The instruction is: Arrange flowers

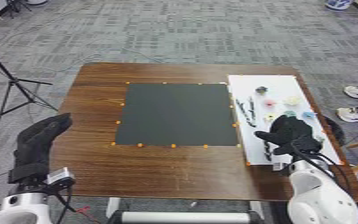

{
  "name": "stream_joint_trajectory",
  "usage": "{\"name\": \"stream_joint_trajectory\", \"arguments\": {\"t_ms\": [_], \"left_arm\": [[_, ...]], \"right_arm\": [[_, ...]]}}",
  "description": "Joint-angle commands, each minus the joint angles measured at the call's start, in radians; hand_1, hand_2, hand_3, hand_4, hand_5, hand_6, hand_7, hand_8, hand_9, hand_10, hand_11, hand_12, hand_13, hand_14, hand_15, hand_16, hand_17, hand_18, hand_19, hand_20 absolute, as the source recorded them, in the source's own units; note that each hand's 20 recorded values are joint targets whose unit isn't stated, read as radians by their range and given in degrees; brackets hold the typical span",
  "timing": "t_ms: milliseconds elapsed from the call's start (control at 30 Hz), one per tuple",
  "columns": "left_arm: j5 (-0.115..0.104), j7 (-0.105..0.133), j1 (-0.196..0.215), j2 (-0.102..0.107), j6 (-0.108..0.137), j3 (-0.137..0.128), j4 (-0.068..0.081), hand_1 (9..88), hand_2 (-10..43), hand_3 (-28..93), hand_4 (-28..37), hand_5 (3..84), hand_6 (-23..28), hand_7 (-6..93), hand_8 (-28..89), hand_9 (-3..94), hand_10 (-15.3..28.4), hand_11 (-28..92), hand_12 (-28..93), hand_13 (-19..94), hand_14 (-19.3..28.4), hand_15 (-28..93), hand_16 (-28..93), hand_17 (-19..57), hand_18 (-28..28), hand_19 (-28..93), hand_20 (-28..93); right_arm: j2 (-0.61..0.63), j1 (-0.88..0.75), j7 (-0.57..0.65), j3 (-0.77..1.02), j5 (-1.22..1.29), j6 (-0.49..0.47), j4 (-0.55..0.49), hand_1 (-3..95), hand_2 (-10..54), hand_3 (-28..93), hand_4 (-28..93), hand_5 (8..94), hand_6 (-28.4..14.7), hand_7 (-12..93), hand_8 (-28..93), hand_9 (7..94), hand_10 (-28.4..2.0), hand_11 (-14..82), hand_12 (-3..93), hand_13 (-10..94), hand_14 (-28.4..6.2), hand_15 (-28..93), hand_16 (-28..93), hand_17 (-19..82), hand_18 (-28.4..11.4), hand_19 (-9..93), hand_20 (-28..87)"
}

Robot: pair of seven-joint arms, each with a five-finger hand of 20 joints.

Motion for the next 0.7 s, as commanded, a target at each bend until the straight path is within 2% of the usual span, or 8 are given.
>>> {"name": "stream_joint_trajectory", "arguments": {"t_ms": [33, 267, 500, 533, 633, 700], "left_arm": [[0.01, -0.008, 0.009, 0.001, -0.021, 0.007, -0.012, 30.8, 0.2, 72, -16.7, 53.5, 2.7, 20.2, -7, 51.1, 13.4, 23, 14, 40, 15.4, 18, 0, 10.8, 7.9, 5, 18], [0.009, -0.007, 0.017, -0.001, -0.026, 0.005, -0.019, 31.0, -0.4, 71, -16.1, 53.4, 2.7, 20.3, -7, 50.9, 13.2, 23, 15, 40, 15.4, 18, 0, 10.7, 7.9, 5, 18], [0.009, -0.009, 0.021, 0.0, -0.035, -0.002, -0.024, 31.1, -0.4, 70, -15.3, 53.4, 2.8, 20.3, -7, 50.9, 13.3, 23, 15, 40, 15.6, 19, 0, 10.6, 8.0, 5, 17], [0.011, -0.009, 0.024, 0.0, -0.036, -0.005, -0.026, 31.1, -0.4, 70, -15.2, 53.4, 2.8, 20.3, -7, 50.9, 13.3, 23, 15, 40, 15.6, 19, 0, 10.6, 8.1, 5, 17], [0.008, -0.01, 0.028, 0.001, -0.038, -0.01, -0.03, 31.1, -0.5, 70, -15.0, 53.4, 2.9, 20.4, -7, 50.9, 13.2, 23, 15, 40, 15.6, 19, 0, 10.5, 8.1, 5, 17], [0.011, -0.011, 0.028, 0.001, -0.038, -0.011, -0.032, 31.1, -0.6, 70, -14.7, 53.4, 2.9, 20.4, -7, 50.8, 13.3, 23, 15, 40, 15.5, 19, 1, 10.5, 8.1, 5, 17]], "right_arm": [[0.048, 0.053, 0.063, -0.053, -0.034, -0.032, 0.097, 26.8, -9.5, 63, -15, 78.6, -0.1, 34, -5, 86.1, -9.5, 51.0, 38.9, 84, -6.9, 75, 44, 49, -25.9, 93, 59], [0.052, 0.033, 0.082, -0.046, -0.043, -0.028, 0.125, 27.0, -9.5, 64, -15, 79.3, 0.3, 35, -5, 87.3, -8.9, 50.7, 38.5, 86, -5.8, 74, 44, 51, -25.2, 93, 58], [0.034, 0.031, 0.125, -0.049, -0.027, -0.143, 0.085, 30.4, -9.5, 65, -15, 80.5, 0.9, 36, -5, 88.8, -8.2, 50.8, 38.3, 88, -5.0, 73, 44, 54, -24.4, 93, 59], [0.032, 0.034, 0.125, -0.051, -0.019, -0.16, 0.081, 31.0, -9.5, 66, -15, 80.5, 1.0, 36, -4, 89.0, -8.1, 50.8, 38.4, 88, -4.9, 73, 44, 54, -24.3, 93, 60], [0.033, 0.045, 0.137, -0.062, 0.005, -0.233, 0.068, 33.1, -9.5, 65, -16, 79.9, 1.5, 34, 12, 89.6, -7.4, 51.8, 38.4, 89, -4.7, 74, 44, 56, -23.5, 93, 61], [0.031, 0.054, 0.136, -0.075, 0.008, -0.281, 0.06, 34.0, -9.5, 64, -15, 80.7, 1.9, 35, 17, 90.4, -6.9, 52.8, 38.3, 90, -4.7, 75, 44, 58, -23.1, 93, 62]]}}
